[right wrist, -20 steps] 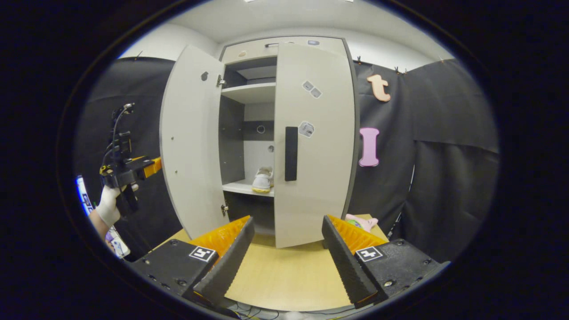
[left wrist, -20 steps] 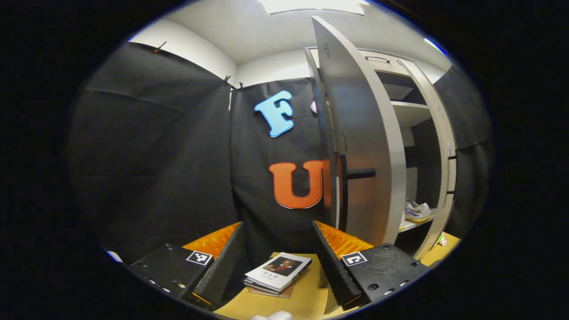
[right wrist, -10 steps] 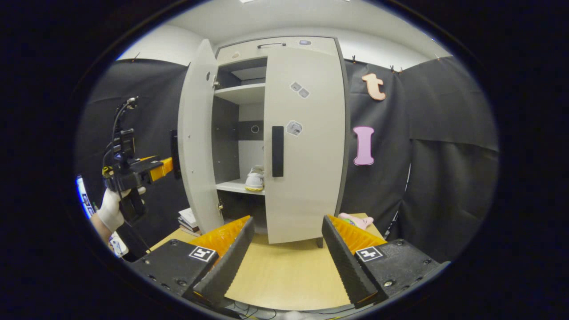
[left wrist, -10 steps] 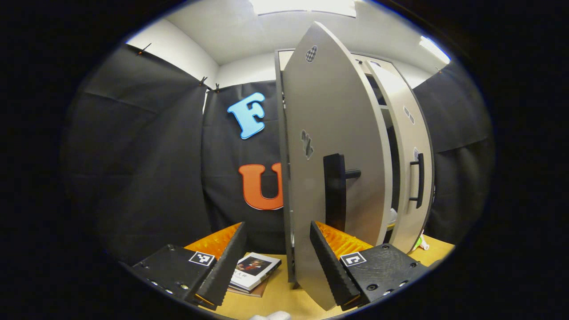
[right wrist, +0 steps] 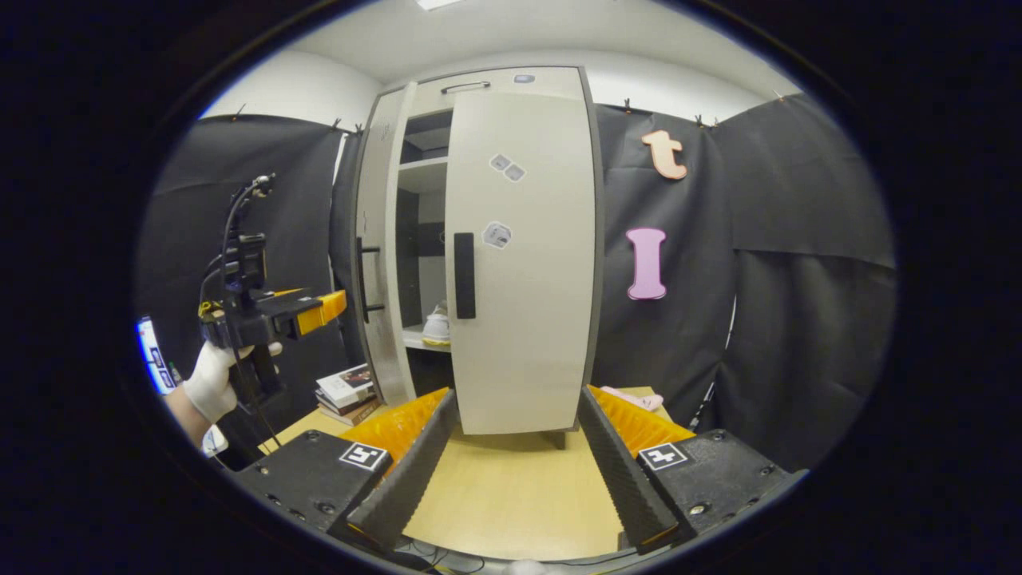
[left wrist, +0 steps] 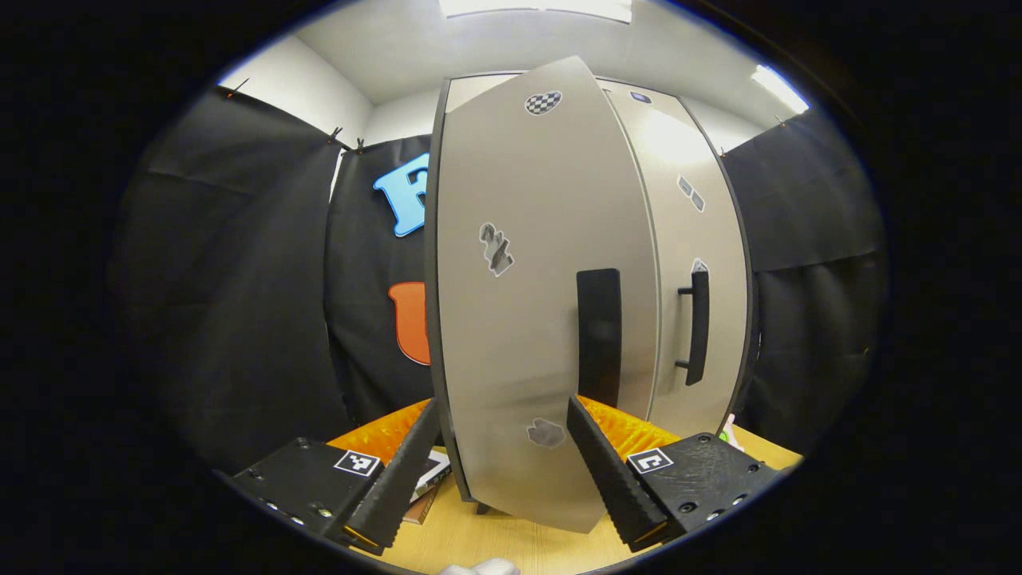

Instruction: Grab one shoe with the right hand and put it into the shoe cabinet, grab the other shoe with the left hand and put it into the shoe cabinet; then close the right door with the right hand and the left door with the left hand.

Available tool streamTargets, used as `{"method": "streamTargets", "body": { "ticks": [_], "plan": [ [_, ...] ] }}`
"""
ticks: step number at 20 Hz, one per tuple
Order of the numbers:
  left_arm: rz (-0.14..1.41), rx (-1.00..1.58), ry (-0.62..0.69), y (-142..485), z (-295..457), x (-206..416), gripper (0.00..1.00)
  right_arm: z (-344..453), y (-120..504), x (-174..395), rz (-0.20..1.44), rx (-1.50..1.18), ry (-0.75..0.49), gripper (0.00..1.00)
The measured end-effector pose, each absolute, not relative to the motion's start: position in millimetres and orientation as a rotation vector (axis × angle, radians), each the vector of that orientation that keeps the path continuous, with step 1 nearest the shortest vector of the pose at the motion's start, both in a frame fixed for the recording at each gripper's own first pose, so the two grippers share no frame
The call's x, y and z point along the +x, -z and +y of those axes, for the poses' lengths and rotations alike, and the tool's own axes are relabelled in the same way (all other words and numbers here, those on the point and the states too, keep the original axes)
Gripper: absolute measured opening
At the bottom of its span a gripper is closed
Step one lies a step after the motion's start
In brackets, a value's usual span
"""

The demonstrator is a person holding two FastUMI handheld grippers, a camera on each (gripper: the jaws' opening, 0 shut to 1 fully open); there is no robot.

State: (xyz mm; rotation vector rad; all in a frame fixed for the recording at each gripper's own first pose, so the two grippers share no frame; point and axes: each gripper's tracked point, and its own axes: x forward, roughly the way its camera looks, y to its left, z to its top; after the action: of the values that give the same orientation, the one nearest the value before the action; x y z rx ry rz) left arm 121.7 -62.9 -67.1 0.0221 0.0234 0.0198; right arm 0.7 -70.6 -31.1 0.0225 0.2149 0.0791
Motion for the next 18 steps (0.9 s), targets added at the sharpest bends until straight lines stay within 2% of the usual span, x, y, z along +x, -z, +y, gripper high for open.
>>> {"method": "streamTargets", "body": {
  "ticks": [8, 9, 10, 11, 12, 18],
  "plan": [
    [0.067, -0.027, -0.012, 60.8, -73.5, 80.6, 0.96, -79.4, 16.3, 7.8, 0.169, 0.026, -0.056, 1.00],
    [0.065, -0.030, -0.007, 56.1, -74.9, 73.8, 1.00, -77.7, 12.8, 9.1, 0.161, 0.031, -0.057, 0.99],
    [0.059, -0.031, -0.001, 53.7, -76.7, 67.1, 0.96, -74.6, 11.6, 9.2, 0.155, 0.036, -0.061, 0.99],
    [0.059, -0.035, 0.011, 52.0, -79.7, 59.6, 1.00, -72.3, 10.0, 10.1, 0.151, 0.040, -0.062, 0.99],
    [0.059, -0.038, 0.022, 51.2, -82.2, 52.1, 0.96, -70.7, 9.9, 11.1, 0.149, 0.041, -0.065, 1.00],
    [0.058, 0.026, 0.018, 49.3, -81.3, 20.1, 0.96, -60.7, 10.1, 12.9, 0.155, 0.064, -0.075, 1.00]
  ]
}}
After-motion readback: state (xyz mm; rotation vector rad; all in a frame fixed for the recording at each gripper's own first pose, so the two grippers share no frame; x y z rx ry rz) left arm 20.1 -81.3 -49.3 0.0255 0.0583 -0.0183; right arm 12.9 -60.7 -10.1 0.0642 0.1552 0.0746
